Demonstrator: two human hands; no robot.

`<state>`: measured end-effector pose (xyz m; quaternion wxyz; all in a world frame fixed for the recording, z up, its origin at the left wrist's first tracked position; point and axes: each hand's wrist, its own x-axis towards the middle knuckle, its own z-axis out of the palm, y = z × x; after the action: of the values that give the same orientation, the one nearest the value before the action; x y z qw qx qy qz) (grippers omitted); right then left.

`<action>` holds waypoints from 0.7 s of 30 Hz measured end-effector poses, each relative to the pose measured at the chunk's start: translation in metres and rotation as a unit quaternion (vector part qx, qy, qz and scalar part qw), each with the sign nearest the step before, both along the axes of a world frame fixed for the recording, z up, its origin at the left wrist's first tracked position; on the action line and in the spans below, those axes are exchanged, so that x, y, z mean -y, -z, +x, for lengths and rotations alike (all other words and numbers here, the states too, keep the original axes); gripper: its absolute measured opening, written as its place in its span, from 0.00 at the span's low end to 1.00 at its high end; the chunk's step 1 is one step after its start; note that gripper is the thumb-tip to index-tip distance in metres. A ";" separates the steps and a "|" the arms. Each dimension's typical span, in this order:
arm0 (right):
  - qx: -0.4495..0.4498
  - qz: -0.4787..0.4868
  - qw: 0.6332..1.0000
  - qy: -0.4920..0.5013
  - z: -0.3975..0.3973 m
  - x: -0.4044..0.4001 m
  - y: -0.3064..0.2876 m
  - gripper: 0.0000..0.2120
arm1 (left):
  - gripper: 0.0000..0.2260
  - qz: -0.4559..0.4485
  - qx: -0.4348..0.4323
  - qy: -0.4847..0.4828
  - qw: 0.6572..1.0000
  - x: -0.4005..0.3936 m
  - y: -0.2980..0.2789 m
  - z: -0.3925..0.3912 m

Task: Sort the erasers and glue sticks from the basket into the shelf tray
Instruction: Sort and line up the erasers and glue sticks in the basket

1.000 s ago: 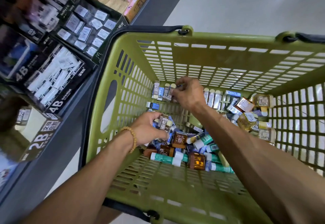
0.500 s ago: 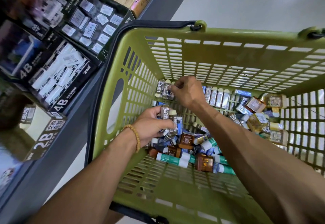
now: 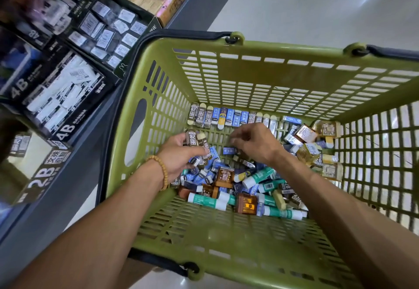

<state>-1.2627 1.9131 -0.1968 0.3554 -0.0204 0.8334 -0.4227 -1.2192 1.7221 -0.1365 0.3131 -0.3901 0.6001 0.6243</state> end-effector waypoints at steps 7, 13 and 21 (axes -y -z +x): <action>-0.129 0.140 0.965 -0.181 0.006 0.006 0.017 0.18 | 0.24 -0.041 -0.001 0.013 0.999 0.002 0.003 0.006; -0.153 0.135 0.968 -0.145 0.011 0.014 0.020 0.13 | 0.42 -0.050 -0.003 0.019 0.999 0.001 0.003 0.004; -0.134 0.075 0.985 0.073 -0.022 0.055 0.006 0.12 | 0.44 -0.067 -0.014 0.004 0.998 0.002 0.003 0.004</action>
<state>-1.2843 1.8577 -0.2027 0.2095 0.0106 0.9020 -0.3773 -1.2151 1.7202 -0.1397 0.2801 -0.3996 0.6464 0.5865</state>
